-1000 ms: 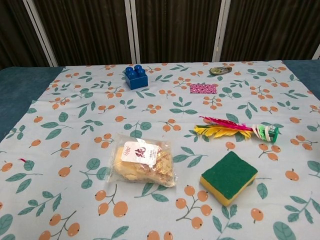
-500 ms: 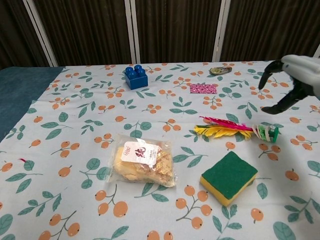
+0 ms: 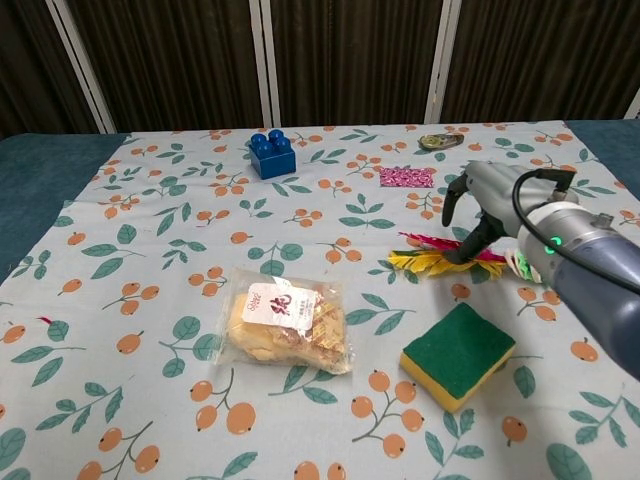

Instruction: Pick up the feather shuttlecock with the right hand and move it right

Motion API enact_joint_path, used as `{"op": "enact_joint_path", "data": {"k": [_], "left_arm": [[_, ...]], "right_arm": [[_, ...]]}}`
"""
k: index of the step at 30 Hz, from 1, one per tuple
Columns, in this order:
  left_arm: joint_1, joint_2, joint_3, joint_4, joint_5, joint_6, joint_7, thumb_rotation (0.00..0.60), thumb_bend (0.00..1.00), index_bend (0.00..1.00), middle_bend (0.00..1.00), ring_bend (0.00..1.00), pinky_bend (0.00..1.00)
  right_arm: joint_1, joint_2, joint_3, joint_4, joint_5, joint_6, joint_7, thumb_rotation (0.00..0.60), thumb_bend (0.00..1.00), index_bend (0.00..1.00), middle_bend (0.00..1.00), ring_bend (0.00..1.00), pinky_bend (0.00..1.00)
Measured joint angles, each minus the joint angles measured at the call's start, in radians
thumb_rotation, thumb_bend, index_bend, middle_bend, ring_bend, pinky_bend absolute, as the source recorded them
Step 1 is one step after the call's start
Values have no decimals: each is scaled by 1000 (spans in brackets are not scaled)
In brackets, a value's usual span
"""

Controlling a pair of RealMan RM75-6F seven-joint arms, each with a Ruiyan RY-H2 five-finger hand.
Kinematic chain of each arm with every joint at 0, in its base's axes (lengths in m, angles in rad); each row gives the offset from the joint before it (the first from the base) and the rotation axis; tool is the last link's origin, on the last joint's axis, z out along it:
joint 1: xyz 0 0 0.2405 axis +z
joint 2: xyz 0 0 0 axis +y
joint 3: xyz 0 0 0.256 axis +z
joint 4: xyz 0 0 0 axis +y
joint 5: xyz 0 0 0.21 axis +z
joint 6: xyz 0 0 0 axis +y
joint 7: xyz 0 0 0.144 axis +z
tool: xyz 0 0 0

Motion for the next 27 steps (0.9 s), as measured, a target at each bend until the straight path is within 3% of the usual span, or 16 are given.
{"op": "enact_joint_path", "data": {"k": [13,27], "left_arm": [[-1,7,-4,-9,-23,-18,-17,600,195,0,0,0,0],[-6,14,-4,-25,-42,-44,-25,600,194,0,0,0,0]], "right_arm": [[48,-112,-1,160,-15,-36,68,600,199,476,203,0,0],[77,-146,24,287,-59,-50,110,600,238,492,220,0,0]]}}
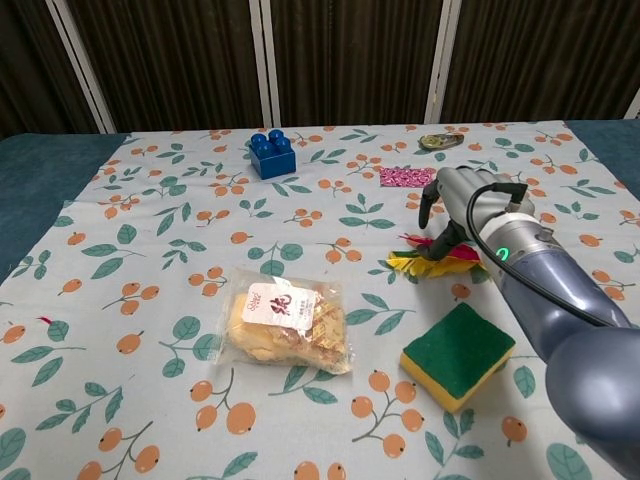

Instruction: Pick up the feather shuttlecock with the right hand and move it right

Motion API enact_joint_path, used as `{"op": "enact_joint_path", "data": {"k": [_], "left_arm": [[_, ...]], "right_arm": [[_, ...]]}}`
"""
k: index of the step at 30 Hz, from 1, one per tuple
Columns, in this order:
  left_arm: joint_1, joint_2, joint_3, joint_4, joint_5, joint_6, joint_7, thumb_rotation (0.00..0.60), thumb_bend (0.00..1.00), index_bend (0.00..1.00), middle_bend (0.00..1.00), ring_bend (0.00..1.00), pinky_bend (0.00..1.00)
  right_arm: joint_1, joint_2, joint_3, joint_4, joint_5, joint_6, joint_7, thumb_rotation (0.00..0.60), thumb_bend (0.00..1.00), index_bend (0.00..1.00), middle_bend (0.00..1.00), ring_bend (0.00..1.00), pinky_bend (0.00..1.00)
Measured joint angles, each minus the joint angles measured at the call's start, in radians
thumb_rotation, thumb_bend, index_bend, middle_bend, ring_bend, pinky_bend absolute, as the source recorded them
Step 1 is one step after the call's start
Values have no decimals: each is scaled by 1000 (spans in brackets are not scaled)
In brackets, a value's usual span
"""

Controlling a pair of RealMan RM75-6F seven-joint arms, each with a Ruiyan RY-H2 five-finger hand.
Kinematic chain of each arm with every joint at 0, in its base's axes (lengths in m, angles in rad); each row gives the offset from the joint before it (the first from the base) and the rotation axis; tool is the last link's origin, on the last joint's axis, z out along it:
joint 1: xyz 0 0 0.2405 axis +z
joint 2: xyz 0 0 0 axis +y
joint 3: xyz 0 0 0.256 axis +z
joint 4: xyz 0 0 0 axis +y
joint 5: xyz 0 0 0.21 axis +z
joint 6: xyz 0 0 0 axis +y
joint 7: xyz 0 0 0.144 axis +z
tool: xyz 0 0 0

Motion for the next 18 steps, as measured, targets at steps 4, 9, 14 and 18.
{"op": "enact_joint_path", "data": {"k": [4,9,14,18], "left_arm": [[-1,1,1,-5,-6,-6,2,600,192,0,0,0,0],[-2,1,0,-11,-9,-8,1,600,194,0,0,0,0],[-2,1,0,-12,-12,-12,-1,600,194,0,0,0,0],[-4,3,0,-14,-13,-14,-3,600,194,0,0,0,0]], "right_arm": [[-10,-6,-4,6,2,-2,9,600,253,501,228,0,0],[-14,-18,-3,19,-3,-2,23,600,300,546,260,0,0],[-12,-31,-2,36,-28,-2,54,600,386,582,289,0,0],[-13,-40,-1,46,-35,-5,62,600,405,590,293,0,0]]}}
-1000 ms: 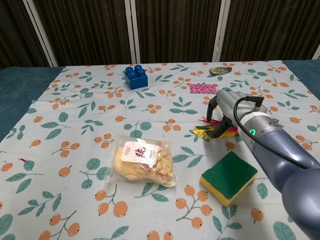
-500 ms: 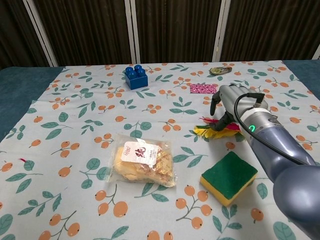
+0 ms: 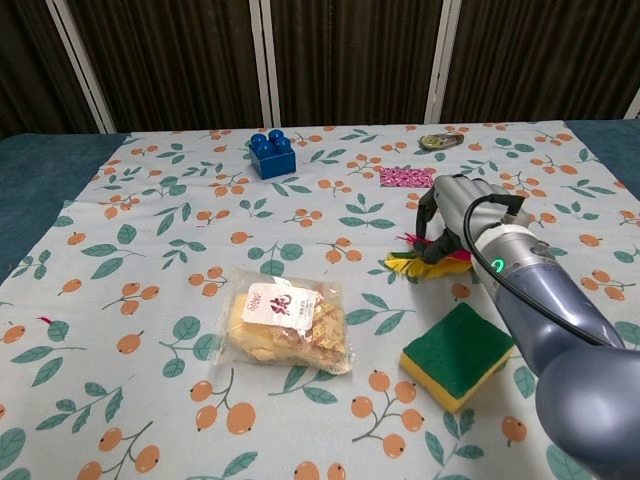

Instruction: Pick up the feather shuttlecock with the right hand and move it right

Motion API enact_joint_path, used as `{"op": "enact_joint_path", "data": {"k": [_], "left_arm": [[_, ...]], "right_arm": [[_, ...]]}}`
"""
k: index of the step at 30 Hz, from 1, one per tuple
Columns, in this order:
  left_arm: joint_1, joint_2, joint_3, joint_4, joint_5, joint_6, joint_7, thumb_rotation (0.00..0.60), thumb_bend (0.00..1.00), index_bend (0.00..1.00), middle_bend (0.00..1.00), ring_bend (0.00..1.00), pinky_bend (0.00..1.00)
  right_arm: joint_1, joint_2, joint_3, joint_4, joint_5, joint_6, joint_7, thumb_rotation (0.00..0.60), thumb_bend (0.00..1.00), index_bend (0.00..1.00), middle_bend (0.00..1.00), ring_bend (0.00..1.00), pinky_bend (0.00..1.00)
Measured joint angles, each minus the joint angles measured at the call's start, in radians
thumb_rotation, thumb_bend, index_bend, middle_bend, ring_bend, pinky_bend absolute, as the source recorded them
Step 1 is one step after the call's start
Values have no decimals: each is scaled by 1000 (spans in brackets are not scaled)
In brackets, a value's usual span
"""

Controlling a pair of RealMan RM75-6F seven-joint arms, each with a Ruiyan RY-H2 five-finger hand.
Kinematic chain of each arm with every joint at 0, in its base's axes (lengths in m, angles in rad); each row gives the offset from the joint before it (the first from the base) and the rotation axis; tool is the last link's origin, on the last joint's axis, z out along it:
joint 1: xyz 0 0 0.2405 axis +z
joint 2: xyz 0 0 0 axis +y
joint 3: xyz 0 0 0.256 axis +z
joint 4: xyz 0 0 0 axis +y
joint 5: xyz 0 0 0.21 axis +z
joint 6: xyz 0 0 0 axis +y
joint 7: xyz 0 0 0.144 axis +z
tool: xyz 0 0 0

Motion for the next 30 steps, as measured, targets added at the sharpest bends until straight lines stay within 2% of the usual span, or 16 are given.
{"op": "enact_joint_path", "data": {"k": [17,24,30], "left_arm": [[-2,0,-1,0,-4,-5,-5,600,195,0,0,0,0],[-2,0,-1,-2,-9,-7,-4,600,194,0,0,0,0],[-2,-1,0,-5,-11,-6,2,600,195,0,0,0,0]], "right_arm": [[-3,4,11,-26,-34,8,13,600,406,621,317,0,0],[-9,58,31,-143,-50,39,-8,600,405,631,326,0,0],[-25,119,69,-282,-29,66,-30,600,406,637,329,0,0]]}}
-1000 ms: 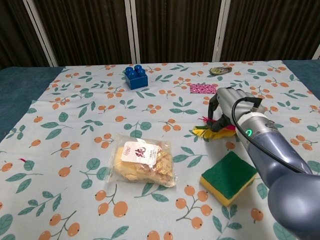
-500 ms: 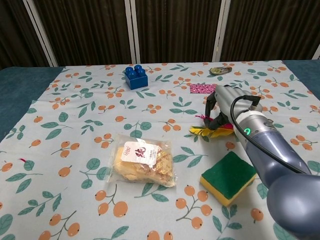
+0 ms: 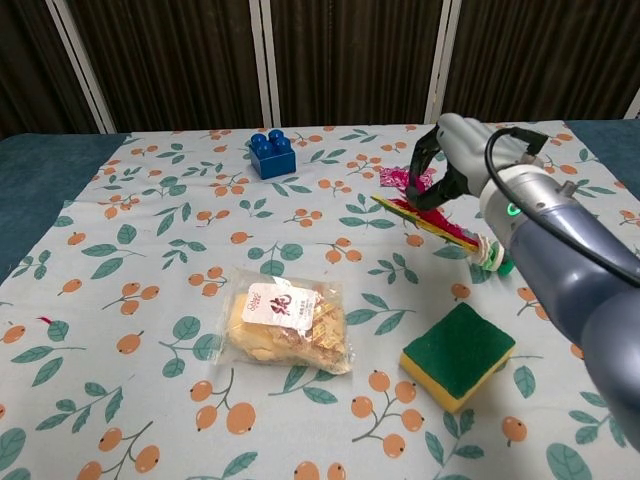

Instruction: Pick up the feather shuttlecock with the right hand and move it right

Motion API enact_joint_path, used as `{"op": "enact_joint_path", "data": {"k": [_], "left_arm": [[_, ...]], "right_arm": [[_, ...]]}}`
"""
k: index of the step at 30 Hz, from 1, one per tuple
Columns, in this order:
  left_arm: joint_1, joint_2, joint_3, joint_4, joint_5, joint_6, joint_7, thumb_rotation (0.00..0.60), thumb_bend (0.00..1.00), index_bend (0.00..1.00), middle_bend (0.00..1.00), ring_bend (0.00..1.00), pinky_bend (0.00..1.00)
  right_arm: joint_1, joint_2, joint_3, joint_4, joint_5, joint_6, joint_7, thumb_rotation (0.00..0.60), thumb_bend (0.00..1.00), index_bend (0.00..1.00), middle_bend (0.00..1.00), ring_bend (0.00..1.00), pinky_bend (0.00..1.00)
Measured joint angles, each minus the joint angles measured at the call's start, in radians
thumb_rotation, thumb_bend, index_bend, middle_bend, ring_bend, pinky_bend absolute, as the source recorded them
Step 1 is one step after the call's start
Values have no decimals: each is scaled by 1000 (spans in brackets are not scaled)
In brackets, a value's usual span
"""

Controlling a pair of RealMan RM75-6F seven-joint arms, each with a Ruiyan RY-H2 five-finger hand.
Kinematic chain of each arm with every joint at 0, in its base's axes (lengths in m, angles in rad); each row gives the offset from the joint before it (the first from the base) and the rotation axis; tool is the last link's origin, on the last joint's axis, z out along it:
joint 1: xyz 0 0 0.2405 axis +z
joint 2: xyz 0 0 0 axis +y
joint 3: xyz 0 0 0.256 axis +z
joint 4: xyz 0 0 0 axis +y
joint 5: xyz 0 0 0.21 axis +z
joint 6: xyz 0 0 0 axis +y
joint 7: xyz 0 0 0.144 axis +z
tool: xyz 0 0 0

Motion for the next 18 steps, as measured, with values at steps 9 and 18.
{"op": "enact_joint_path", "data": {"k": [9,18], "left_arm": [[1,-1,1,-3,0,3,10,600,194,0,0,0,0],[2,-6,7,-8,3,3,18,600,195,0,0,0,0]], "right_arm": [[-46,122,52,-222,59,48,-27,600,405,643,332,0,0],[-131,265,80,-399,91,133,21,600,407,645,333,0,0]]}}
